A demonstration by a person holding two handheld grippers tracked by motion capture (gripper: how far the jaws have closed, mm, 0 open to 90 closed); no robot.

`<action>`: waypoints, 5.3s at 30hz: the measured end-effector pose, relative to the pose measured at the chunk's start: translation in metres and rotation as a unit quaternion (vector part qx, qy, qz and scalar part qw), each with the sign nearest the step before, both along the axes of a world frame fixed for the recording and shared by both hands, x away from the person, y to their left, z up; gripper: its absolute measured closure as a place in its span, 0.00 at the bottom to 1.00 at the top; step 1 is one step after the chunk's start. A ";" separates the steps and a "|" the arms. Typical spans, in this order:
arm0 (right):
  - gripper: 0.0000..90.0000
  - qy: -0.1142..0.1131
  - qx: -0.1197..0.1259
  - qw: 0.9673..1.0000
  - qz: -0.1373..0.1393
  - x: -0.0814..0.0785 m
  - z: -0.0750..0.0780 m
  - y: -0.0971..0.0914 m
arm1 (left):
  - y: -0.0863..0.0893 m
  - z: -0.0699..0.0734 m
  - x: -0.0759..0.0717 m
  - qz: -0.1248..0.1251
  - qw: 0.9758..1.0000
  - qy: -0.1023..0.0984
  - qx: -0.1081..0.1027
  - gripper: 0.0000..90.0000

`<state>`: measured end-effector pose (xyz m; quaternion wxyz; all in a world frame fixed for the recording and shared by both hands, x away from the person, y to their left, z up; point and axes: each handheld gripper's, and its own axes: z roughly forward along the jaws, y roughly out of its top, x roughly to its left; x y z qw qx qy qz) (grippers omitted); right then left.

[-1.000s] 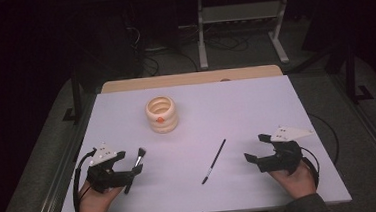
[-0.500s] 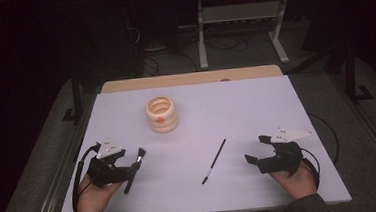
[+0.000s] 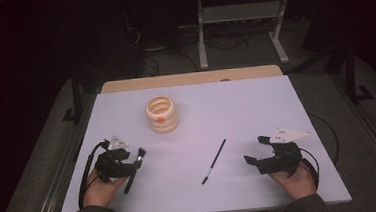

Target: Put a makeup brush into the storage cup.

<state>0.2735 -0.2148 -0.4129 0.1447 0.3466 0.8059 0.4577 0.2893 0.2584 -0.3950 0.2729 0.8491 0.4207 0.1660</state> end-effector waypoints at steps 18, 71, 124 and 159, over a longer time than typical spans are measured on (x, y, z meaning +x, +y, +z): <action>0.16 0.007 -0.003 1.000 0.000 0.001 -0.001 0.001 | 0.000 -0.024 0.006 0.010 0.998 0.061 0.032 0.69; 0.17 0.019 -0.014 1.000 0.011 0.001 -0.004 0.005 | 0.004 -0.022 0.013 -0.022 0.995 0.094 0.022 0.89; 0.20 0.017 -0.022 0.999 0.031 -0.001 -0.003 0.016 | -0.002 0.003 0.009 -0.071 0.994 0.087 0.008 0.88; 0.24 0.046 0.020 0.988 0.147 0.024 0.045 0.079 | -0.052 0.058 0.005 -0.197 0.971 0.011 -0.134 0.88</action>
